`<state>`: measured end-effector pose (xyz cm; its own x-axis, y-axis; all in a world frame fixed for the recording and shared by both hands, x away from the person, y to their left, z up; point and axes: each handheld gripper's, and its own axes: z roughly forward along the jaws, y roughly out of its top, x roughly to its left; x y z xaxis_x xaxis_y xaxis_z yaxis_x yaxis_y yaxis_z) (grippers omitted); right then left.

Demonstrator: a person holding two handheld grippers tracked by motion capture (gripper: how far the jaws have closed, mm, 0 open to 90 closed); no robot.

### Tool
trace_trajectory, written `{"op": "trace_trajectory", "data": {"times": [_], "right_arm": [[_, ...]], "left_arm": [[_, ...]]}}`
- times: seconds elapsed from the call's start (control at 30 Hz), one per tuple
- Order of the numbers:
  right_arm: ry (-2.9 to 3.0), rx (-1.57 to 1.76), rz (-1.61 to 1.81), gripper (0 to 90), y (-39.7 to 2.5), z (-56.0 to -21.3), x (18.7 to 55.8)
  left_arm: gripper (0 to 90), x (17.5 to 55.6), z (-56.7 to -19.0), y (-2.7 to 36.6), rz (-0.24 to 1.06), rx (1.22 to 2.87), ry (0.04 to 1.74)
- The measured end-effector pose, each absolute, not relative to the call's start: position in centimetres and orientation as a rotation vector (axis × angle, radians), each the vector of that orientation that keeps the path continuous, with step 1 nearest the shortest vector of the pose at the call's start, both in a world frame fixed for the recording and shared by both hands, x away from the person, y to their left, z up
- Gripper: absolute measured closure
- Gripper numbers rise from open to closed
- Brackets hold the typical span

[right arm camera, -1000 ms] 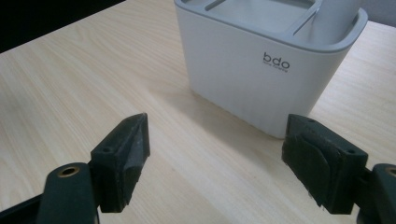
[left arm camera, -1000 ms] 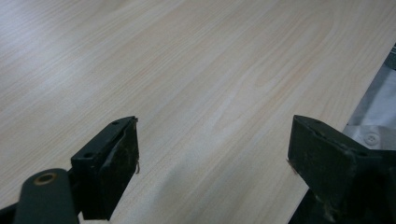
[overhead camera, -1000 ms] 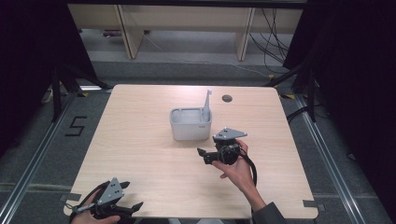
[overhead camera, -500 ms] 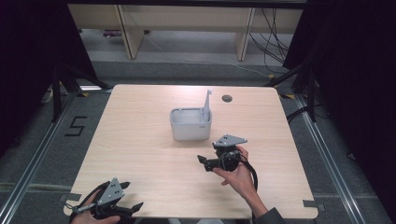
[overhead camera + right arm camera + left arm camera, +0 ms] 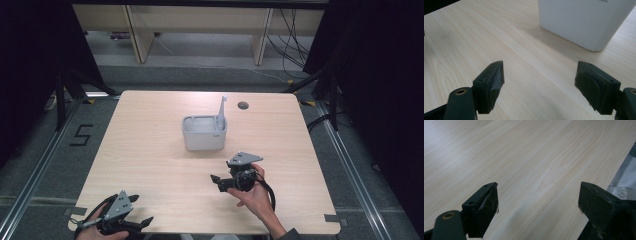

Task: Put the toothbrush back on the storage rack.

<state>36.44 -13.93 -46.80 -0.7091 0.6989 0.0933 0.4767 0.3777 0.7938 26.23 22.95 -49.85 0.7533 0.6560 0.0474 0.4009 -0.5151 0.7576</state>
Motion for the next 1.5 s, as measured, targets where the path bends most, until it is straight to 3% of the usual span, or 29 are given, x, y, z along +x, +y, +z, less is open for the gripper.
{"op": "trace_trajectory", "data": {"times": [1.5], "right_arm": [[2.416, 1.084, 1.258, 18.4, -16.5, -48.5, 33.5]], "left_arm": [[16.2, 26.2, -49.8, 22.9, 0.416, 2.164, 0.798]]}}
